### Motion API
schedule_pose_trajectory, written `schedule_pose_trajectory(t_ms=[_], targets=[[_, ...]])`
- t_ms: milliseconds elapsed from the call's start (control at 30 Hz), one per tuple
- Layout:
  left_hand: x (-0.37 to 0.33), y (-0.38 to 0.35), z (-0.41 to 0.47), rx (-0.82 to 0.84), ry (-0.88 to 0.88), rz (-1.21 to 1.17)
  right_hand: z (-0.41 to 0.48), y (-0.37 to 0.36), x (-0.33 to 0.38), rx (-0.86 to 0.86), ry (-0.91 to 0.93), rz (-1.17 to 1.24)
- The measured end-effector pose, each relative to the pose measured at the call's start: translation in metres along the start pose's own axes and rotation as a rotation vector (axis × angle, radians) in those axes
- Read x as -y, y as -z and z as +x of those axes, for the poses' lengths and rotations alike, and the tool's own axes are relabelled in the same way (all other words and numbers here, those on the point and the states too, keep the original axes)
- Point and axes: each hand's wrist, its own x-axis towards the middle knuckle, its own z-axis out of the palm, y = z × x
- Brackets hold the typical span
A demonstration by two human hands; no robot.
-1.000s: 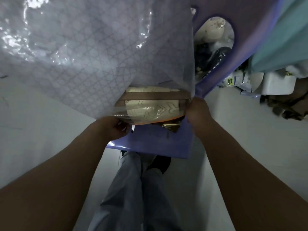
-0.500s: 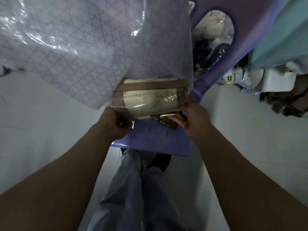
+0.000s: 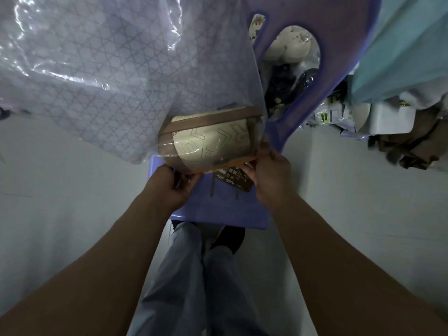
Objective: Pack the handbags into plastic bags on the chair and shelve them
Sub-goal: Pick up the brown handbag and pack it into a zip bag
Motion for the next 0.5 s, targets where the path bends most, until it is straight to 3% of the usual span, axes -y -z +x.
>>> schedule_pose_trajectory(t_ms=[233, 367, 500], targets=[[-0.005, 0.018, 0.025, 0.007, 0.186, -0.010, 0.007, 0.005, -0.009, -0.030, 0.160, -0.200], [-0.009, 0.025, 0.033, 0.090, 0.212, 0.045, 0.011, 0.011, -0.014, -0.040, 0.264, -0.379], [-0.011, 0.034, 0.041, 0.072, 0.146, 0.264, 0.035, 0.018, -0.030, -0.152, 0.284, -0.510]])
